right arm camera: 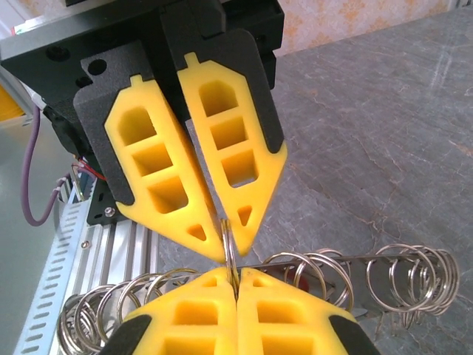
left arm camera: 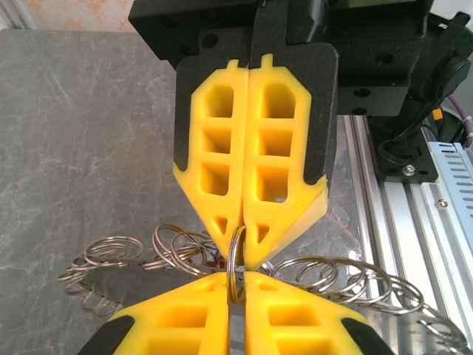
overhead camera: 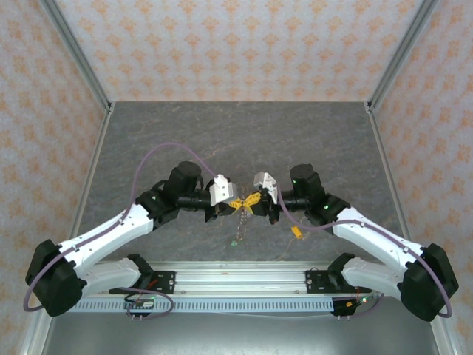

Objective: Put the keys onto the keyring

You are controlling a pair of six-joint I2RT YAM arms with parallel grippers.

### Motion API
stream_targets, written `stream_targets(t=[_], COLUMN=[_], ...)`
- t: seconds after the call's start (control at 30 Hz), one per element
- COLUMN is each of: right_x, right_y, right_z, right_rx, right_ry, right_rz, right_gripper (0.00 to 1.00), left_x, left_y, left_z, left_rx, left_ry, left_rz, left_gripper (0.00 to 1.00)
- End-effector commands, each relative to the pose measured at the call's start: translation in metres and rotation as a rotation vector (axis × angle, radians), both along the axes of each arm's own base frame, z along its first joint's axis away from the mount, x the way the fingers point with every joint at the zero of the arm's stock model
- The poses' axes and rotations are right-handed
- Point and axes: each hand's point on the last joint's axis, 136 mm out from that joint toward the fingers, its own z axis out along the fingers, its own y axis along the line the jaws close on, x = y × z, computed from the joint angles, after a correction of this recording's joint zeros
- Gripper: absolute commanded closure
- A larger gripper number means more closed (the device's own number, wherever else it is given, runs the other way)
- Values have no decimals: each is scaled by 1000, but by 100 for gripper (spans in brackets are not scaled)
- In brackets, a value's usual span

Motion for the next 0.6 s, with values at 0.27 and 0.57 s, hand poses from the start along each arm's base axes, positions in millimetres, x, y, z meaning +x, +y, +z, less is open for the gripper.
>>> stream_targets(t=[0.27,0.57], right_x=[3,-2], right_y=[7,10], right_z=[17,19], right_rx=[-91,-169], right_ry=[-100,-97], right_rz=[-4,14], right_gripper=[100,100], left_x=[8,8], left_y=[7,8], left_z=[-7,-12], left_rx=[116,141], left_ry=[-17,-12], left_rz=[17,19], left_gripper=[88,88])
